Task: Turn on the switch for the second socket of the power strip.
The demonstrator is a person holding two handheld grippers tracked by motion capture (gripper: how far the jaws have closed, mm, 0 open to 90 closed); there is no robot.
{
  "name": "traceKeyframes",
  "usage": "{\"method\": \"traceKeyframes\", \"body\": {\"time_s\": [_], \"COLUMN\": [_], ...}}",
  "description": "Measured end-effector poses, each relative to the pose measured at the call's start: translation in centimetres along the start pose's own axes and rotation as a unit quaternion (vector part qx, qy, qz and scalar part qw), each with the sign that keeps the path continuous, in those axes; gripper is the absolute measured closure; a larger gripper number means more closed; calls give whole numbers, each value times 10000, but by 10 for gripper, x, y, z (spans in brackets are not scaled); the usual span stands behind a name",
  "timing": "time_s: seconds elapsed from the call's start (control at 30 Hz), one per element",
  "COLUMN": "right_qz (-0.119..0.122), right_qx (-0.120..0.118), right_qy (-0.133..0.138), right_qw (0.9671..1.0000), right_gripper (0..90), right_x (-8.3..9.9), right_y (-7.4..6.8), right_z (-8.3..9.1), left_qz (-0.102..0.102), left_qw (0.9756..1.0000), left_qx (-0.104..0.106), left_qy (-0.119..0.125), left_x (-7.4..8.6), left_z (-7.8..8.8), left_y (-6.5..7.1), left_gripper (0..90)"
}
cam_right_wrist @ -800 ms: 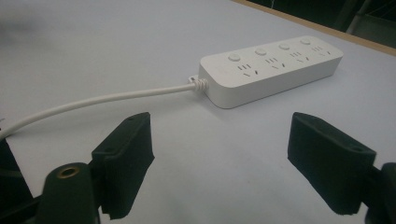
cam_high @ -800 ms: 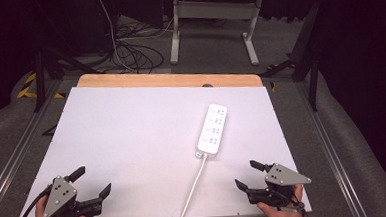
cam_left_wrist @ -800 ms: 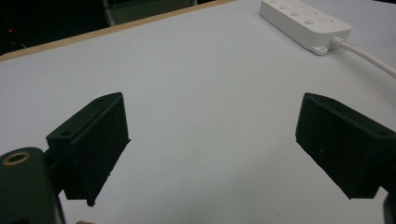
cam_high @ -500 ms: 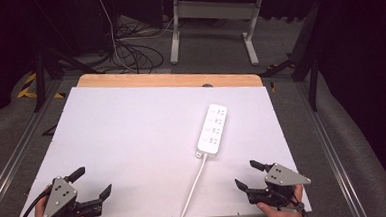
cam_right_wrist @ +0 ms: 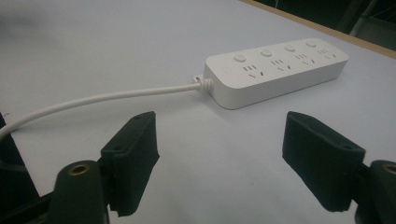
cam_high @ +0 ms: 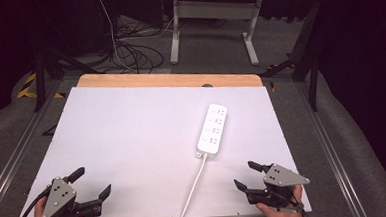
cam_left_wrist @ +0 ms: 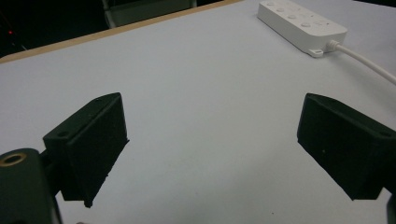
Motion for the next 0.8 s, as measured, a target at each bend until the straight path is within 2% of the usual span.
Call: {"method": "traceKeyframes", "body": {"time_s": [0.2,0.3,0.4,0.8], "right_qz": [-27,-180,-216,-158], "right_qx": [-14,-64,-79,-112], "right_qy": [-26,-19,-7,-96], "right_qw": [10000,9998,9997,9998], "right_gripper": [283,300,301,301], "right_x": [-2,-6,-10,-39], "right_y": [0,3,4,10], "right_z": [0,2,3,-1], "left_qz": [9,15,18,9], "left_qw": [10000,10000,10000,10000], "left_qx": [28,5,-18,-51], "left_qy": [52,35,22,17], "left_x": [-1,-1,0,0], "left_z": [1,1,1,1], "left_y": [1,1,1,0], "left_gripper": [89,90,90,90]}}
Point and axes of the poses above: each handheld gripper's, and its own axes: z roughly backward along the jaws, x roughly out of its underside, y roughly to its right, the point moved 1 cm from there along -z, roughly forward along the jaws, and after that the axes turned 8 degrees about x, right-handed, at the moved point
